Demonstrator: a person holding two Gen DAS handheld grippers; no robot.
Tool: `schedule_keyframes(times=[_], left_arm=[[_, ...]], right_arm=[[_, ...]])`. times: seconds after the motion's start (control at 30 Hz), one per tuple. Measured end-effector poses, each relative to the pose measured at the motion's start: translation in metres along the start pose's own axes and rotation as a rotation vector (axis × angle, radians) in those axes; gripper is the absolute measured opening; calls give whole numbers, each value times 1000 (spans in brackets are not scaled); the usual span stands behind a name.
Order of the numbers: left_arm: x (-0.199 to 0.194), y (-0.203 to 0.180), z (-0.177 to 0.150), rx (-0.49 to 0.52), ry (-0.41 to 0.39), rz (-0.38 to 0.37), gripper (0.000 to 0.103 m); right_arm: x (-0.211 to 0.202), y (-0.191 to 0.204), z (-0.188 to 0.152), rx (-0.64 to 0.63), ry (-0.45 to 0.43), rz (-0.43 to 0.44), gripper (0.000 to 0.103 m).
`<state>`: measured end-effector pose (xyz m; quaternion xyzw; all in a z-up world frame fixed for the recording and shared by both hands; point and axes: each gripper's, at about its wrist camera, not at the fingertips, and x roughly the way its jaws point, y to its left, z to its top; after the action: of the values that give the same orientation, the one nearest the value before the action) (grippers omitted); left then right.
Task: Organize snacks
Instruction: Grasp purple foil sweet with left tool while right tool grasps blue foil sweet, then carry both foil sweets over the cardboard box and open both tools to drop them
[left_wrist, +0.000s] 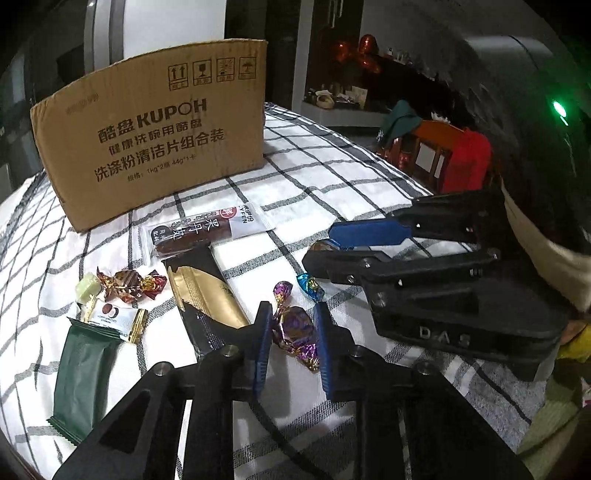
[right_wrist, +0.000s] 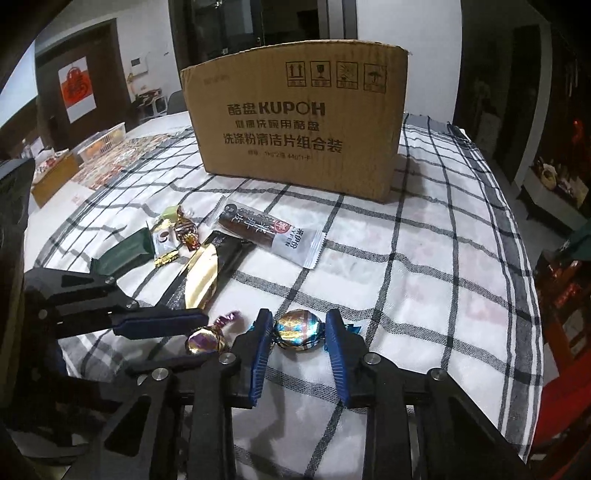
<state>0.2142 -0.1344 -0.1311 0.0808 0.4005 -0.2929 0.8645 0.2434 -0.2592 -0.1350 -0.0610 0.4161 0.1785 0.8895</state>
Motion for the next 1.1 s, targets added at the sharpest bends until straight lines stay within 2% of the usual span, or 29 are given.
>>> schedule_keyframes(times=[0.5,1.1], left_arm=[[-33,7,6,-50,-81,18,23],[-115,23,32,-70,-279,96,23]], right_arm=[[-25,9,4,11,-59,-37,28],[-80,36,36,27,-221,-62,28]])
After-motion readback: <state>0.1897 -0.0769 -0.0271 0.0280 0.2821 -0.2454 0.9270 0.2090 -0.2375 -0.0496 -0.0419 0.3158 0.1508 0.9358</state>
